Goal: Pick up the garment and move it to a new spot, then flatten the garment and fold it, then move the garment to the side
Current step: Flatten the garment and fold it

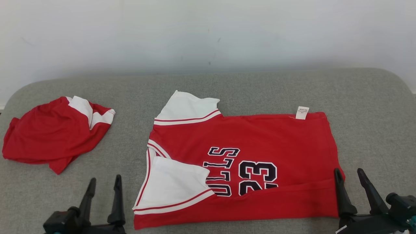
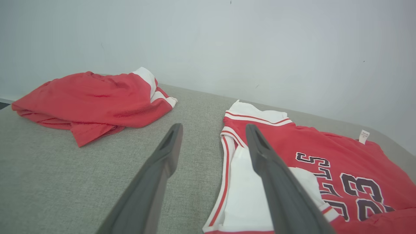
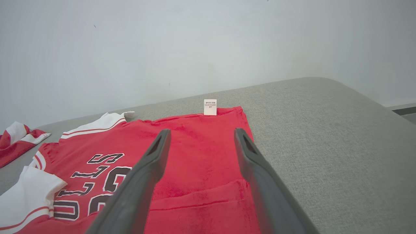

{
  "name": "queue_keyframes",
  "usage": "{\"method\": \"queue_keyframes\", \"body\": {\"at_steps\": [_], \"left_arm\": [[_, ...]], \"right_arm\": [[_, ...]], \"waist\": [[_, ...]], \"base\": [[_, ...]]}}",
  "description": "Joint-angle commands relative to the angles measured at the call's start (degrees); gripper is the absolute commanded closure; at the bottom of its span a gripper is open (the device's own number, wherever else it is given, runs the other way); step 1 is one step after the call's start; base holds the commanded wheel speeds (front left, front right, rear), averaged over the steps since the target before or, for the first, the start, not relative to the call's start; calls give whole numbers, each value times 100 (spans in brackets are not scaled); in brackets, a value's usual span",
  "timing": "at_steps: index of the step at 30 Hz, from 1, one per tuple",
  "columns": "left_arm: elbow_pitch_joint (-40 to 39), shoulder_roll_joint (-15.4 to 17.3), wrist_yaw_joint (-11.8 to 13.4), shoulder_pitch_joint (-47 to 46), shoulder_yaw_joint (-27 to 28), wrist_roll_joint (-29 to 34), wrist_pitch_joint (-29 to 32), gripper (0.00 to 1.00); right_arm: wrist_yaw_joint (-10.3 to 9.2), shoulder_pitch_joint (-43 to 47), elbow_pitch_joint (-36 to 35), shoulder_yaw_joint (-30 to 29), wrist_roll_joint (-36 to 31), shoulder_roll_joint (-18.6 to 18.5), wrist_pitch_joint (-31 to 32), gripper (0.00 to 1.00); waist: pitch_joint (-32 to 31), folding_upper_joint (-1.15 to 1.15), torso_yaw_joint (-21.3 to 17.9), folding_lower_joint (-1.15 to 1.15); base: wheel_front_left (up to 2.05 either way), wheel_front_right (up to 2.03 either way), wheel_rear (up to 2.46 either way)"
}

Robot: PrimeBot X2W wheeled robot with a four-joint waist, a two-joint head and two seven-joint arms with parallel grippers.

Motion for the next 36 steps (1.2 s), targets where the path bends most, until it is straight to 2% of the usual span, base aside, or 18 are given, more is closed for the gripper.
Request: {"method": "queue_keyframes", "body": {"at_steps": [1, 7, 17, 36], "left_arm": [[-54, 32, -31, -99, 119, 143, -4, 0], [-113, 140, -27, -152, 282, 473, -3, 0], [33, 286, -248, -26, 483, 638, -4, 0], [-47, 155, -316, 282, 468, 751, -4, 0]], "right_arm": [[-16, -40, -81, 31, -152, 50, -96, 0], [-16, -46, -236, 66, -482, 158, -277, 0], [-16, 237, -409, -10, -860, 361, -412, 0], [-16, 465, -382, -91, -996, 444, -405, 0]], "waist": [[-70, 0, -1, 0], [-174, 0, 4, 0], [-254, 0, 59, 0], [-292, 0, 120, 0]], "base": [[0, 0, 0], [0, 0, 0], [0, 0, 0], [0, 0, 0]]}}
